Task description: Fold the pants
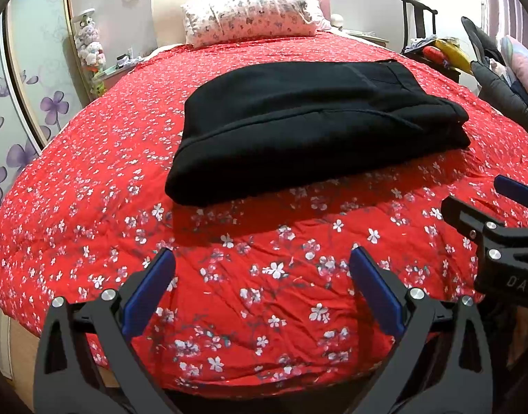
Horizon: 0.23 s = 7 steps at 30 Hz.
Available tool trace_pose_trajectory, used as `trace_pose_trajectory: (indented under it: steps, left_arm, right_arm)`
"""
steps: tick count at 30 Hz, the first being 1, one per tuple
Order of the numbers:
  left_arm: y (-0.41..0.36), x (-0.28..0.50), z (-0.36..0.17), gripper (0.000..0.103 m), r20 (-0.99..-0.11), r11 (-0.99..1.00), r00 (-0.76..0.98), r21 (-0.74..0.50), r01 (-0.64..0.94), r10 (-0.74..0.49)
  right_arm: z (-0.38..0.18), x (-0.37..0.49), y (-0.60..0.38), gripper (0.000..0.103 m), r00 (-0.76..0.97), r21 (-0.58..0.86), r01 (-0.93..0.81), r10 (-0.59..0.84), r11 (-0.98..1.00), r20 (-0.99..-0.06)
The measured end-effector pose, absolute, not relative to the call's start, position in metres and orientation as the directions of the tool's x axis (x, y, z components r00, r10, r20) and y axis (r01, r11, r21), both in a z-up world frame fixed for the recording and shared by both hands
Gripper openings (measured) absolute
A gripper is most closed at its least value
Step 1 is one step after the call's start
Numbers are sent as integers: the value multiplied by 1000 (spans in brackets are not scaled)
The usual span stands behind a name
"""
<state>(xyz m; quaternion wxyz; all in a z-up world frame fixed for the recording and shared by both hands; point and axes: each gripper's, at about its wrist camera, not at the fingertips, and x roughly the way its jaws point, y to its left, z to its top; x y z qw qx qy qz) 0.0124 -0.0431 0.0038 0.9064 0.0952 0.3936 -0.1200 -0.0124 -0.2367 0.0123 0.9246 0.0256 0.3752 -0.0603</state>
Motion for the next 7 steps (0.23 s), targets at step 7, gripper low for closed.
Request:
trace_pose_trajectory:
  steps: [7]
  left_arm:
    - [-42, 14, 5, 101, -743, 954, 652, 64, 293, -150]
  right_arm:
    - [13, -12, -238, 102, 707, 6, 129, -88, 992, -702]
